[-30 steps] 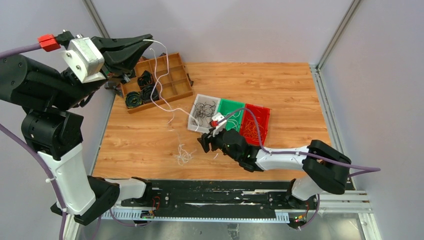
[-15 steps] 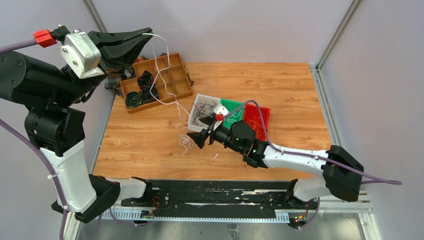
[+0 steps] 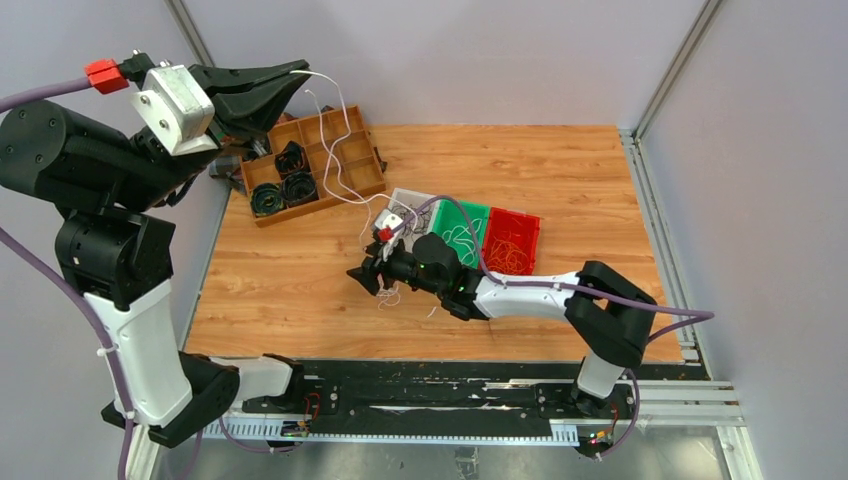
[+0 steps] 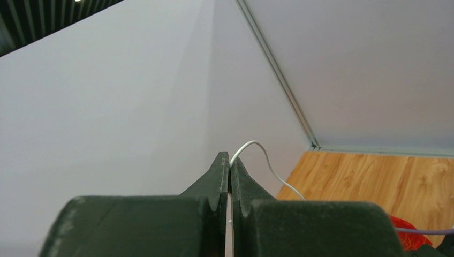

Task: Untangle the cables
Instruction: Untie the cable.

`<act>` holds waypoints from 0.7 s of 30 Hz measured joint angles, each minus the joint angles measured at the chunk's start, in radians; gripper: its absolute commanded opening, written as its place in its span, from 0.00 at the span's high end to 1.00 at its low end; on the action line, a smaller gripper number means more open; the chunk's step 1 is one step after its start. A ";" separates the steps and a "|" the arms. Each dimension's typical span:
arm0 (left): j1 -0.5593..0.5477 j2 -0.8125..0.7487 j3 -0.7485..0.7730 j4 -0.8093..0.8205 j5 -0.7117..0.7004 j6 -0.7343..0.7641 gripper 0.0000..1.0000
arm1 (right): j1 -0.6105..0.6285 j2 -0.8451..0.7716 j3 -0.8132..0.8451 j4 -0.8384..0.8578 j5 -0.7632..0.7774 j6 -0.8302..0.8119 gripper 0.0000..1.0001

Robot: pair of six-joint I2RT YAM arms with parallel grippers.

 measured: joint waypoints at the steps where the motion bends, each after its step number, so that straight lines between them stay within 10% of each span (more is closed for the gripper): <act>1: 0.000 -0.004 0.000 -0.005 -0.002 0.008 0.99 | 0.000 0.011 0.005 -0.001 0.008 -0.005 0.65; 4: 0.000 -0.033 -0.022 -0.032 -0.020 0.043 0.99 | -0.001 0.019 0.004 0.007 0.027 -0.002 0.98; 21: 0.000 -0.497 -1.040 -0.188 -0.269 0.302 0.98 | -0.003 -0.320 -0.200 0.059 0.089 0.007 0.99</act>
